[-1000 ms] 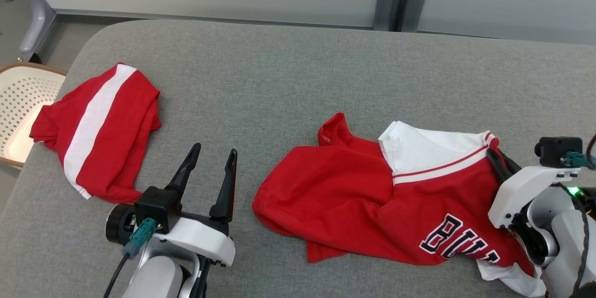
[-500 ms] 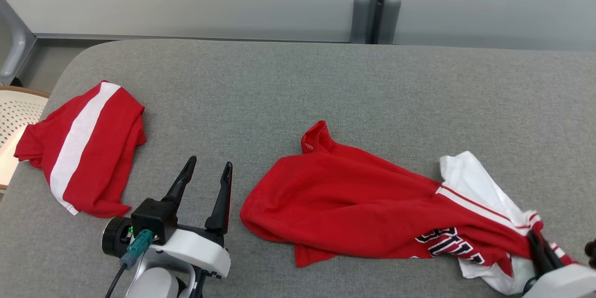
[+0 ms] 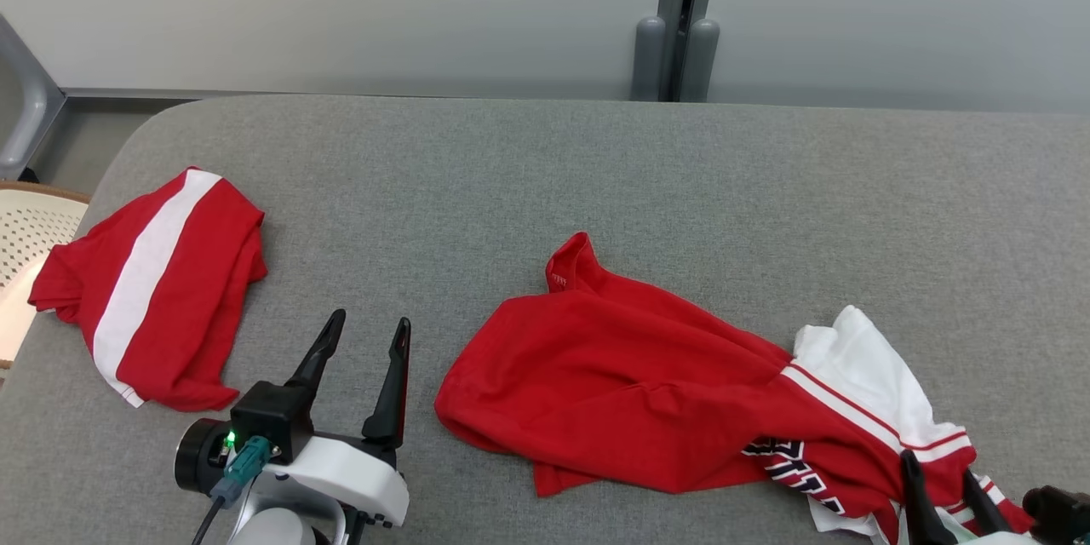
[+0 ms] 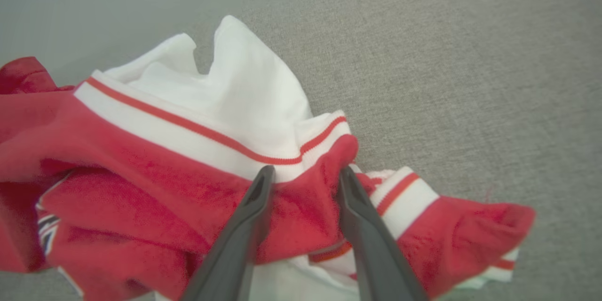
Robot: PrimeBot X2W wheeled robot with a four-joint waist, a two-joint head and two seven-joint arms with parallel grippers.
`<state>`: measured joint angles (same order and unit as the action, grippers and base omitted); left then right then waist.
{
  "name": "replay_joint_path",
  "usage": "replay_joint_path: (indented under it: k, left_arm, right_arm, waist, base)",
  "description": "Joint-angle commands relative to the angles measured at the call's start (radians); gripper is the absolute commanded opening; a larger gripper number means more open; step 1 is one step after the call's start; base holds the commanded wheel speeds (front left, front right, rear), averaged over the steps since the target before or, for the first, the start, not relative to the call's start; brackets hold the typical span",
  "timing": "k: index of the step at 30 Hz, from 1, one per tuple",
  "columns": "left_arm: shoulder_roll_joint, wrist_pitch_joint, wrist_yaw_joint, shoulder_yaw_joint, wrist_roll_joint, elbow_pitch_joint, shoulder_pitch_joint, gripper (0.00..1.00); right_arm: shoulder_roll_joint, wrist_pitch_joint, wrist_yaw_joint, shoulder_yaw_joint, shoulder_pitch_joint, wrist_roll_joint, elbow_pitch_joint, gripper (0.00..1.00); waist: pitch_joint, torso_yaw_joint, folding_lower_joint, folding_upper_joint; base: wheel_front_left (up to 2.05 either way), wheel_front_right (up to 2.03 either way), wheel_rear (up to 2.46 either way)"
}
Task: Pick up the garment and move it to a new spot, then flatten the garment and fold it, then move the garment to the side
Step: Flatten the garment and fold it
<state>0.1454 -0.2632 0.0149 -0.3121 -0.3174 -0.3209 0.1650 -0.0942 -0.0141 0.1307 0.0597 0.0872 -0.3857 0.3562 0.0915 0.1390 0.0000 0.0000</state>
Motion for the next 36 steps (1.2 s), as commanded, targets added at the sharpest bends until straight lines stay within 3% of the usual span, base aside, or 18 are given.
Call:
replay_joint_path:
  k: [1, 8, 18, 36]
  left_arm:
    - [0.006, -0.002, 0.005, 0.005, -0.004, 0.001, -0.007, 1.00]
    - [0.022, 0.000, 0.024, 0.016, -0.011, 0.015, -0.050, 1.00]
    - [0.051, 0.024, 0.046, 0.011, -0.009, 0.054, -0.106, 1.00]
    - [0.064, 0.055, 0.064, -0.007, -0.022, 0.083, -0.149, 1.00]
  right_arm:
    - [-0.002, -0.022, 0.000, 0.003, -0.004, 0.009, -0.016, 1.00]
    - [-0.027, -0.096, 0.000, -0.022, -0.034, 0.108, -0.178, 1.00]
    - [-0.055, -0.015, 0.000, -0.073, 0.017, 0.188, -0.369, 1.00]
    - [-0.024, 0.039, 0.000, -0.079, 0.086, 0.186, -0.435, 1.00]
  waist:
    - [-0.011, -0.006, 0.0000, 0.0000]
    - [-0.064, -0.029, 0.0000, 0.0000]
    - [-0.119, -0.045, 0.0000, 0.0000]
    - [-0.132, -0.044, 0.0000, 0.0000]
  base:
    - [0.00, 0.00, 0.00]
    - [0.00, 0.00, 0.00]
    - [0.00, 0.00, 0.00]
    - [0.00, 0.00, 0.00]
